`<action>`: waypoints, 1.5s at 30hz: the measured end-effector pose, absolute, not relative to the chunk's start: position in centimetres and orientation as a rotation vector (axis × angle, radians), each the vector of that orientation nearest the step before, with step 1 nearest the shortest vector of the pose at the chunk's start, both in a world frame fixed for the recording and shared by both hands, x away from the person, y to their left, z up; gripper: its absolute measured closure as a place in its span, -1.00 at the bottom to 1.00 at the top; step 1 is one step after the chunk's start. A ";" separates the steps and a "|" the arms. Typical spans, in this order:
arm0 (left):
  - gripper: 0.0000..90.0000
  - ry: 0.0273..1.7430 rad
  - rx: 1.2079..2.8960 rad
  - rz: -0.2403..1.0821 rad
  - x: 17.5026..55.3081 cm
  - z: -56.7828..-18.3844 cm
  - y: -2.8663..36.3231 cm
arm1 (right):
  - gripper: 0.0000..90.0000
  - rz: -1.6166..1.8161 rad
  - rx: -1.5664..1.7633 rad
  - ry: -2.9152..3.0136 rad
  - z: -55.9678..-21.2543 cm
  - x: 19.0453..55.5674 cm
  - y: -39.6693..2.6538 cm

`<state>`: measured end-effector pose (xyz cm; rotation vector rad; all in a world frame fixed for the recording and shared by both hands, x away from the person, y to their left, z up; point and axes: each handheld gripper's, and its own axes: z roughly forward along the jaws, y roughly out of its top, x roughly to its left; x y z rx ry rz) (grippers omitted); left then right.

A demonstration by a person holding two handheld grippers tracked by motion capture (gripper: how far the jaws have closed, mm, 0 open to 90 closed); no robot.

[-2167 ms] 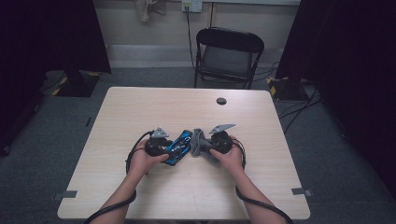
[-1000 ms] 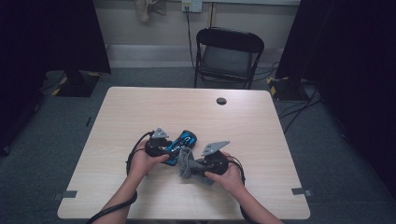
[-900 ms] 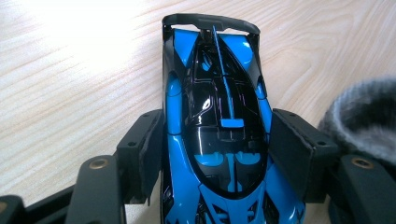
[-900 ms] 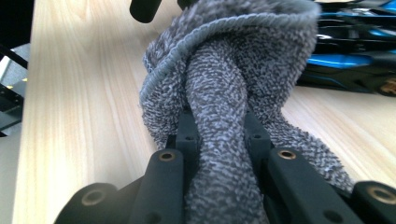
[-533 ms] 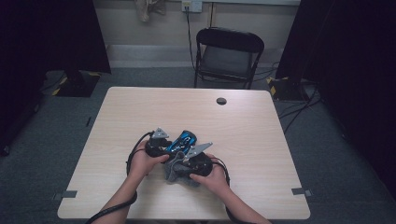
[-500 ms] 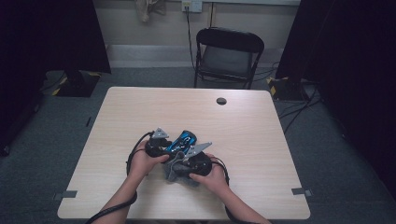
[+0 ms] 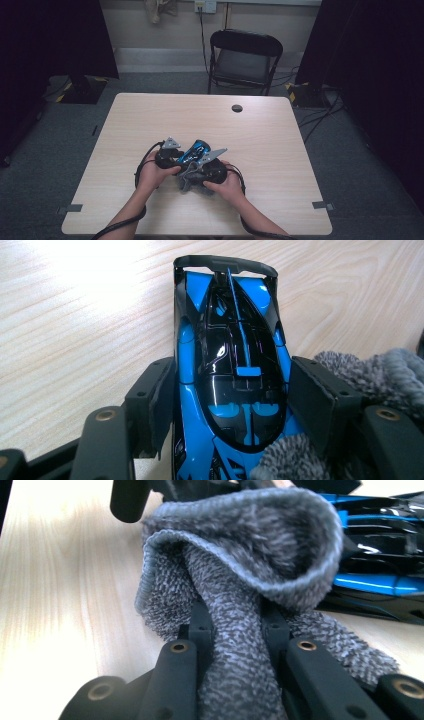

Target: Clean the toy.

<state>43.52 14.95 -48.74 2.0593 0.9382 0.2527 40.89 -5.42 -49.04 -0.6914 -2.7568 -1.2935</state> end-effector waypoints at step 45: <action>-0.19 0.937 2.041 0.246 43.3 -48.9 15.3 | 0.66 -1.295 -0.965 -2.768 -48.9 45.3 -10.4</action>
